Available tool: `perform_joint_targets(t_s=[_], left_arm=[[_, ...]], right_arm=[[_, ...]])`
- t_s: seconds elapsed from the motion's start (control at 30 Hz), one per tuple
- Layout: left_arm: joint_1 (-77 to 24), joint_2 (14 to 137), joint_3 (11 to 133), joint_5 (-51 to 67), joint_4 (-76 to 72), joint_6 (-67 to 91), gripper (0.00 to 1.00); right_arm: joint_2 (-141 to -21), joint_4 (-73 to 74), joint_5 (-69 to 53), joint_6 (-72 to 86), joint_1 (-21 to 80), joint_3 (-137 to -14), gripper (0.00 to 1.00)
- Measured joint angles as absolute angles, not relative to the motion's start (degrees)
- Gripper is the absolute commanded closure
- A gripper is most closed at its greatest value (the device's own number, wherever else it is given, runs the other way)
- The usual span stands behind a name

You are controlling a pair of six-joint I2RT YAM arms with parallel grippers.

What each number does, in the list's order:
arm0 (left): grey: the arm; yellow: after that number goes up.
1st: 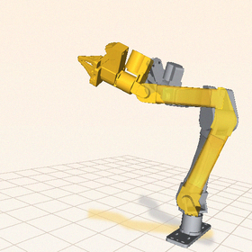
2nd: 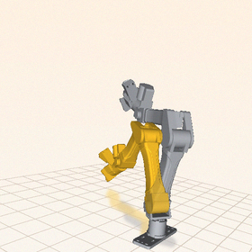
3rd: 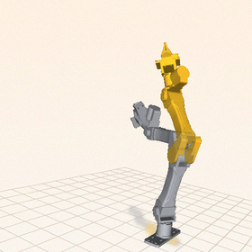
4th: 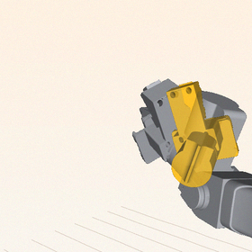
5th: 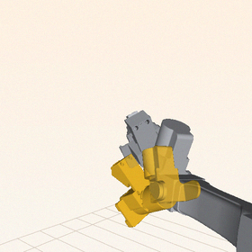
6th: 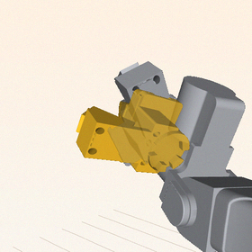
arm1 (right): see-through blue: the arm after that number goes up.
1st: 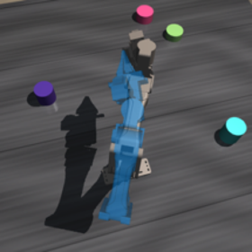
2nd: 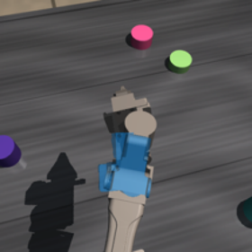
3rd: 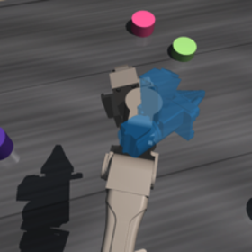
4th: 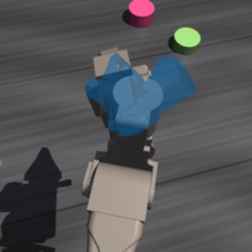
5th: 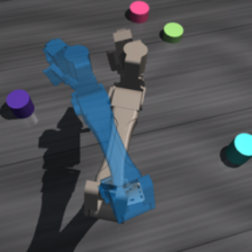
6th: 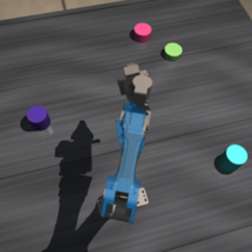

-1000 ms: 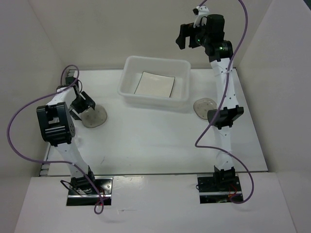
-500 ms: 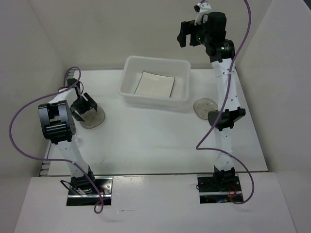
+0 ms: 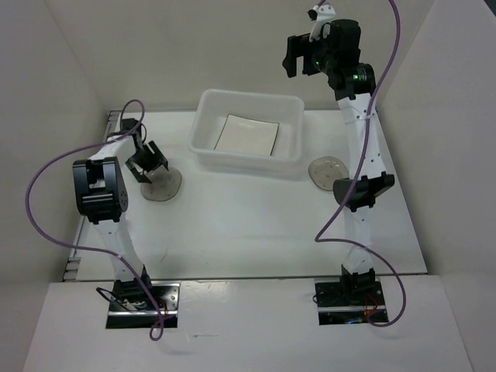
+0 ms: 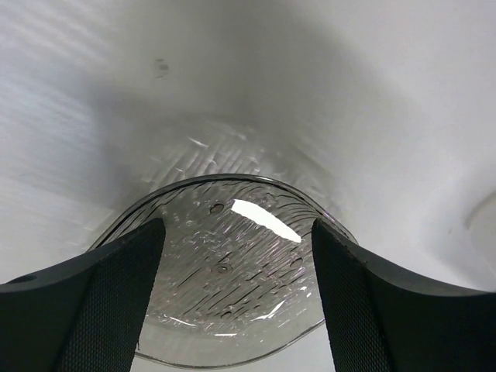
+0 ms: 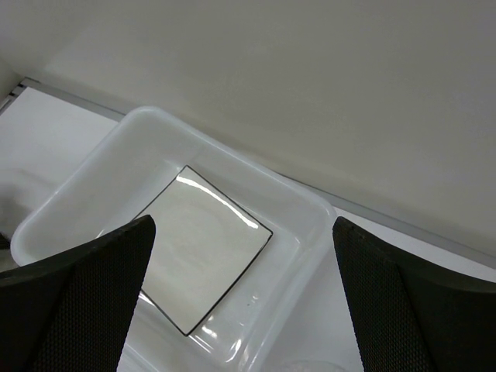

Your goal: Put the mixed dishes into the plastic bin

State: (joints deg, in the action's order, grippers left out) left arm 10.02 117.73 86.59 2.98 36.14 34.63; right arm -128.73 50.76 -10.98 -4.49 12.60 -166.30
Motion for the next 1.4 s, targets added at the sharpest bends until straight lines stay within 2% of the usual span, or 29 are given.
perform_joint_targets(t_s=[0.37,0.6,0.93,1.4], left_arm=[[4.51,121.64,93.84,4.58,37.21,35.05,0.17],[4.78,119.35,97.76,0.6,41.36,33.61,0.11],[7.22,116.27,93.8,-3.92,42.68,27.07,0.08],[7.35,120.18,91.2,-0.21,34.81,20.91,0.08]], right_arm=[[-124.38,50.78,-8.38,-5.74,12.6,-164.38,0.0],[-123.76,50.83,-7.57,-5.96,12.6,-163.35,0.0],[-123.76,50.83,-7.31,-6.11,12.6,-163.06,0.0],[-123.57,50.96,-7.11,-6.33,12.6,-160.66,0.0]])
